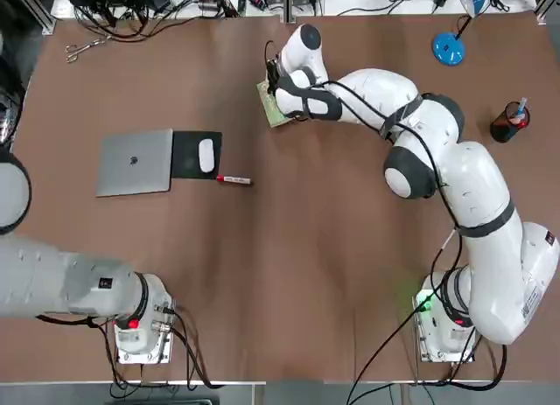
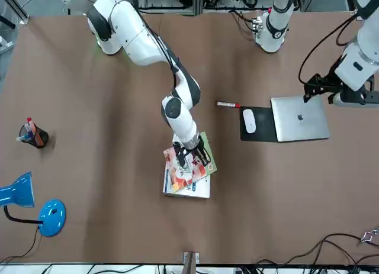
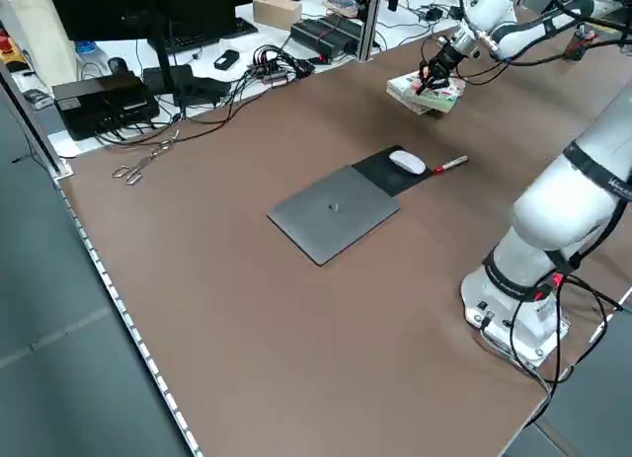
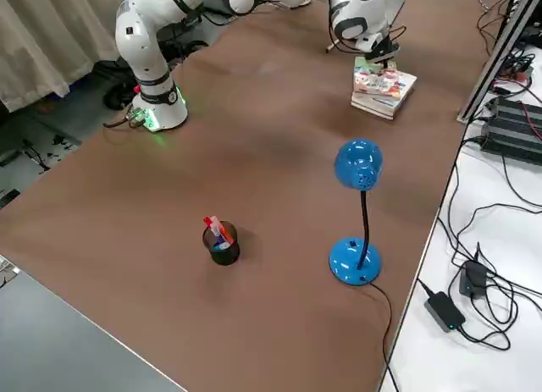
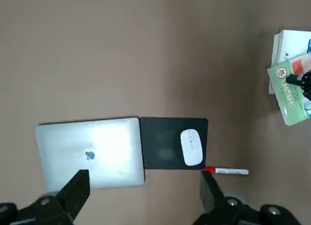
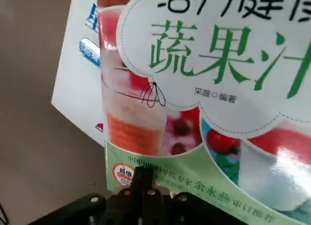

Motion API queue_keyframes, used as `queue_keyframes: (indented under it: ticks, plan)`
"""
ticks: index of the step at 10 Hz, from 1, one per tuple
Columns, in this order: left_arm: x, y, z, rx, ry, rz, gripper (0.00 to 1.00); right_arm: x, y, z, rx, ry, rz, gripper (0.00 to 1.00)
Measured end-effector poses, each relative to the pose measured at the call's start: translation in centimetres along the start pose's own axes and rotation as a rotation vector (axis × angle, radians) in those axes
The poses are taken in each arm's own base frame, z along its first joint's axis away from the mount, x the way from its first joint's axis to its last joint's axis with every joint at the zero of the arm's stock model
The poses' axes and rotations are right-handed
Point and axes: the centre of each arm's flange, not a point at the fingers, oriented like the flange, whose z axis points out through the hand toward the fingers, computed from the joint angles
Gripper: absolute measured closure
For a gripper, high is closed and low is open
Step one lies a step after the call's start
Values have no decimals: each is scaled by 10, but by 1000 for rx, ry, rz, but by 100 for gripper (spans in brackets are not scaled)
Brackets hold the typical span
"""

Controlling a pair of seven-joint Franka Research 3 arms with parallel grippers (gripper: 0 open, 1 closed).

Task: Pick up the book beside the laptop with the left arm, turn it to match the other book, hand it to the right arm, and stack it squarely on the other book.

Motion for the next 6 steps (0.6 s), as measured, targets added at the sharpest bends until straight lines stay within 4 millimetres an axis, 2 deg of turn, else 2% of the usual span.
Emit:
queue_keyframes:
  ticks: [3, 5, 6]
  plan:
    - [13, -3, -10, 48, 20, 15, 0, 19, -6, 0, 15, 11, 19, 99]
    - [13, -7, -22, 58, 16, 10, 0, 25, -10, 0, 31, 14, 25, 99]
    - [12, -9, -22, 60, 4, 6, 0, 28, -12, 2, 39, 15, 26, 99]
